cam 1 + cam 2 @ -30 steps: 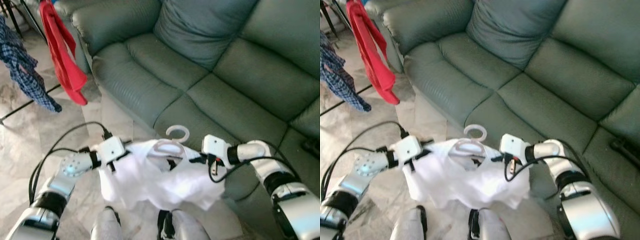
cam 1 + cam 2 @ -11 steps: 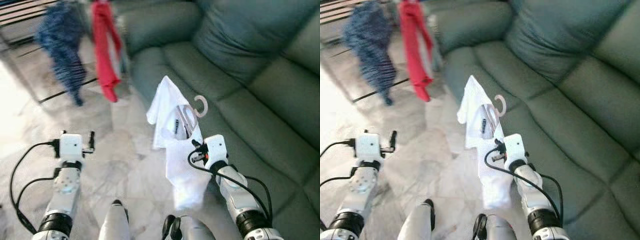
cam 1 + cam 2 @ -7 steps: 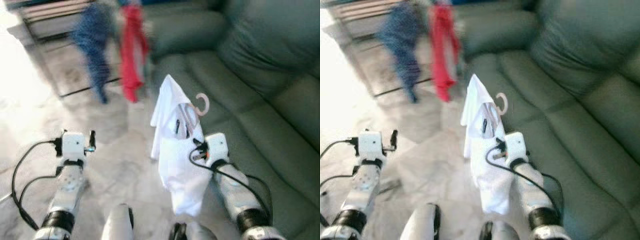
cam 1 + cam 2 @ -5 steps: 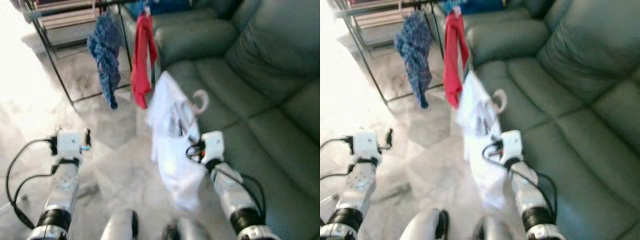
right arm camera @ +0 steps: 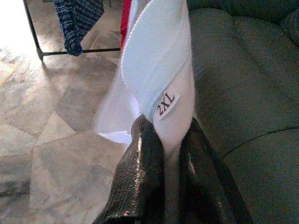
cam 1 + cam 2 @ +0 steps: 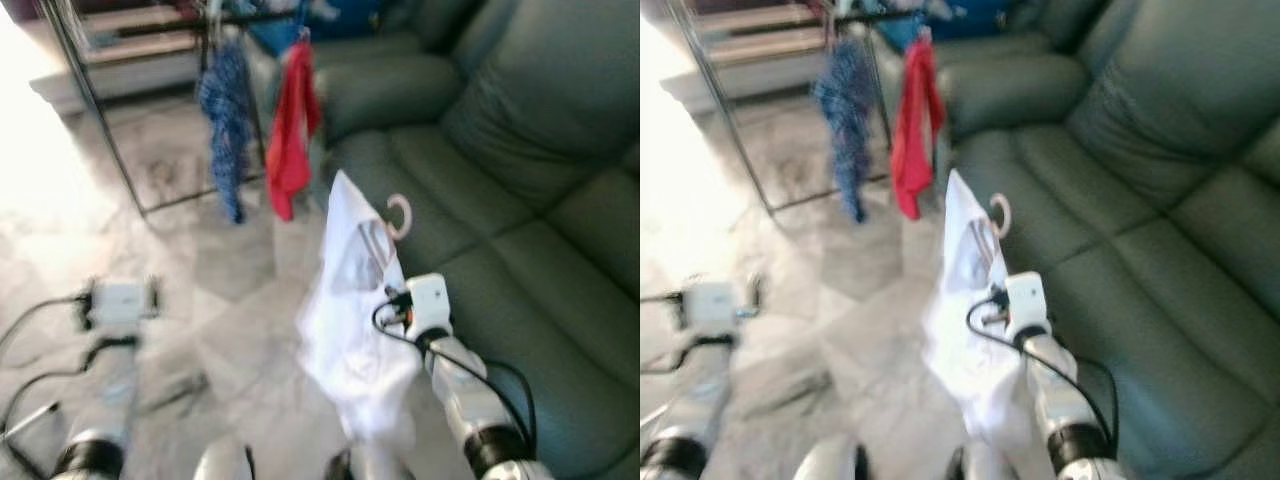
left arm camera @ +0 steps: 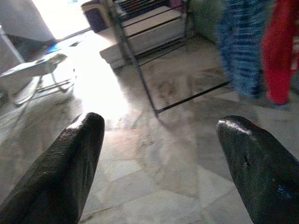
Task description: Hang hanger
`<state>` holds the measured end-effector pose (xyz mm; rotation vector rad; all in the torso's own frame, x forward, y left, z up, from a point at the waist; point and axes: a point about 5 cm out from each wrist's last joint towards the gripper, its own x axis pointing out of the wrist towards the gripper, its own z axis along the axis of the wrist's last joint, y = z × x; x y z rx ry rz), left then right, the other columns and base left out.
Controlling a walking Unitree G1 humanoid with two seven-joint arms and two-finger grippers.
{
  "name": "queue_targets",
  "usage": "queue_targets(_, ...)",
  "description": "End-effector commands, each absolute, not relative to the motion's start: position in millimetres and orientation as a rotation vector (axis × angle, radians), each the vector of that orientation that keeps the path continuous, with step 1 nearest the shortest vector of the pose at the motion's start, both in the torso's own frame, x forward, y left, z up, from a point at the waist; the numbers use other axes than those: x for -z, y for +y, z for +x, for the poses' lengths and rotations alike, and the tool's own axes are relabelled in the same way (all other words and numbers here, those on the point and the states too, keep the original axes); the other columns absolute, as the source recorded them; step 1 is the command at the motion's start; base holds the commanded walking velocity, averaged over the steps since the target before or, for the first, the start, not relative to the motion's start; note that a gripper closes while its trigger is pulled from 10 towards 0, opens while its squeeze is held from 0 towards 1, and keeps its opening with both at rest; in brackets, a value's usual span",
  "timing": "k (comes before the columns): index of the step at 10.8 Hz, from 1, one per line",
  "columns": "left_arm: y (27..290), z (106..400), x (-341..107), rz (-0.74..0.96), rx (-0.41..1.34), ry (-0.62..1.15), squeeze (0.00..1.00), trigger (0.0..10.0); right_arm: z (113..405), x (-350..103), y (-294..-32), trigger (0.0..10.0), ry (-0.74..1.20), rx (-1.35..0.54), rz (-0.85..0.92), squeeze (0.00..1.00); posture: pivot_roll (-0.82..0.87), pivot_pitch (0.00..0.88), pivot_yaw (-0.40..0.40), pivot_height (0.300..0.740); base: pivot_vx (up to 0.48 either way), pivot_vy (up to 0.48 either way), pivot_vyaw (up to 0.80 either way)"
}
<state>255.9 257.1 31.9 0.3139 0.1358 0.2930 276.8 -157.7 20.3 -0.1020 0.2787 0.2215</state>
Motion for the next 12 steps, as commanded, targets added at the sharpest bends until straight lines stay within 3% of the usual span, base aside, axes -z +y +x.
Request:
queue_targets(1, 245, 254, -26, 0.291, -0.243, 0.152, 0.0, 10.0, 280, -30, -171, 10.0, 0.219, -0.172, -0.119, 0.0, 0.02, 0.07, -0.092, 0.74, 0.0, 0.0, 0.8)
queue_targets(3, 233, 265, -38, 0.275, -0.189, 0.09, 0.0, 10.0, 288, -38, -167, 10.0, 0.198, -0.158, -0.086, 0.0, 0.02, 0.087, -0.075, 0.74, 0.0, 0.0, 0.8)
queue_targets(10, 233, 264, -35, 0.253, -0.162, 0.109, 0.0, 10.0, 289, -35, -159, 10.0, 0.218, -0.177, -0.076, 0.0, 0.02, 0.079, -0.07, 0.74, 0.0, 0.0, 0.8)
queue_targets(12, 233, 261, -35, 0.263, -0.167, 0.108, 0.0, 10.0, 287, -33, -166, 10.0, 0.23, -0.129, -0.095, 0.0, 0.02, 0.08, -0.073, 0.74, 0.0, 0.0, 0.32)
